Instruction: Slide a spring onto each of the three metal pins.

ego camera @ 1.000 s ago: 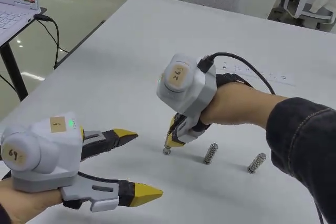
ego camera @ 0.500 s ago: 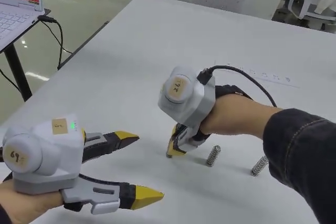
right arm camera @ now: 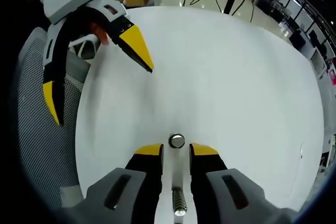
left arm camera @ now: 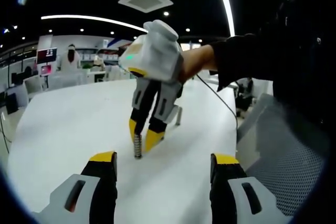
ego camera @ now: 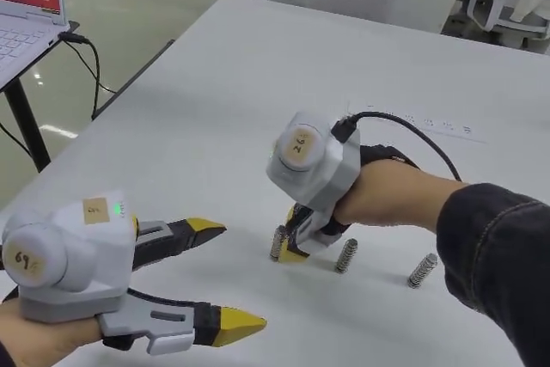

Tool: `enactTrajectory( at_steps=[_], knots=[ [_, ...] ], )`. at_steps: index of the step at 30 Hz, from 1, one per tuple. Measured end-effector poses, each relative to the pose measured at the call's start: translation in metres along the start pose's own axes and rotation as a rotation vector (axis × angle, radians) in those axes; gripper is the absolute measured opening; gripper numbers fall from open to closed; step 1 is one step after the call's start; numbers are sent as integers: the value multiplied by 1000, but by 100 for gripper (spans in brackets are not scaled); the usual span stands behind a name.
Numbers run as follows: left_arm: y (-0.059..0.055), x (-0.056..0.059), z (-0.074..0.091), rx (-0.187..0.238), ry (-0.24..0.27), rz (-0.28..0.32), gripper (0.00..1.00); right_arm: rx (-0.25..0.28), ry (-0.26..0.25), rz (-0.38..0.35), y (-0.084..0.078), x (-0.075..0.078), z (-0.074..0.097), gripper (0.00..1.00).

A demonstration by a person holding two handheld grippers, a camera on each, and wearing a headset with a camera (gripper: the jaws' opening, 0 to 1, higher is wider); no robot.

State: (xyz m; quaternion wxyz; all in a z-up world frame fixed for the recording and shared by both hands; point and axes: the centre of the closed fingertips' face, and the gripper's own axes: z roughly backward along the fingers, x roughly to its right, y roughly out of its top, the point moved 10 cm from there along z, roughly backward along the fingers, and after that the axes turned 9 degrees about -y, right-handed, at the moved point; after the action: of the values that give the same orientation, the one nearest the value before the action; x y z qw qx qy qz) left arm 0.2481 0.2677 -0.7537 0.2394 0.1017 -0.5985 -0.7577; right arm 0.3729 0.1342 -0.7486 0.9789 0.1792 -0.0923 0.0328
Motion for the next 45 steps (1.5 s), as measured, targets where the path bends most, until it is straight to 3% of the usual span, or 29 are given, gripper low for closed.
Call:
enactTrajectory(
  at_steps=[16,29,45],
  knots=[
    [6,4,-3,-7,-9,-15,69,41,-26,-98,-32,-1,20,42],
    [9,6,-6,-16,-16,-21,70,96,-96,-155,-53,0,34,66],
    [13,3,-11,-19,-30,-23,72,200,-196,-283,-81,-3,53,78]
  ],
)
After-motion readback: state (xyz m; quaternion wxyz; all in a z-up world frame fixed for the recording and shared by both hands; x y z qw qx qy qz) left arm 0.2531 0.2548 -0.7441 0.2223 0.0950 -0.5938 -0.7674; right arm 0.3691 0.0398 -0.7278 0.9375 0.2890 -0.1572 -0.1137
